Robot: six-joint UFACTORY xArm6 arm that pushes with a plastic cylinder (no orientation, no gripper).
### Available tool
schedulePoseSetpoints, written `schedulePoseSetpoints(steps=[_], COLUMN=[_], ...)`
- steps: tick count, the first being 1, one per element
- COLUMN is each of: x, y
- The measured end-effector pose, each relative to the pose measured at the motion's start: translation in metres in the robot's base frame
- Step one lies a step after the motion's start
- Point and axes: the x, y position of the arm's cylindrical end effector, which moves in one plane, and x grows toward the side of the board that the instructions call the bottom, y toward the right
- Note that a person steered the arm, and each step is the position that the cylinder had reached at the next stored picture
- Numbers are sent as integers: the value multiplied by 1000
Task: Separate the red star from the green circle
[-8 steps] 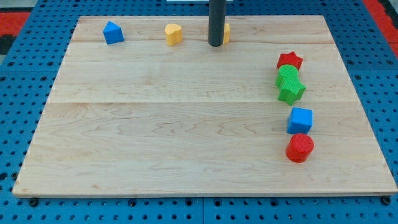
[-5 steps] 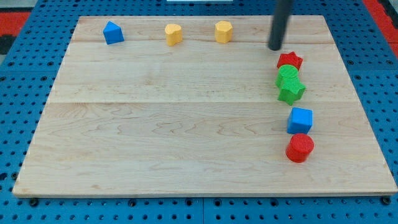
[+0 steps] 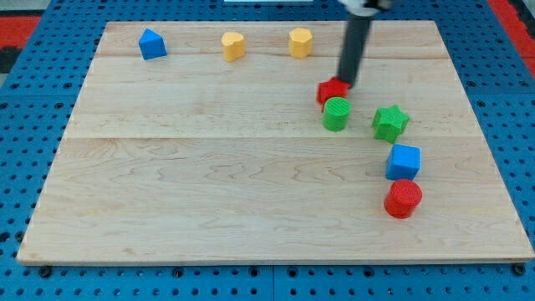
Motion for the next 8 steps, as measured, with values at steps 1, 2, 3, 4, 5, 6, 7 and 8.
schedulePoseSetpoints(steps=[1,2,3,4,5,6,7,8], x=[32,61,72,55,48,55,49,24], y=[30,62,25,-45,-97,-58,-18,-50])
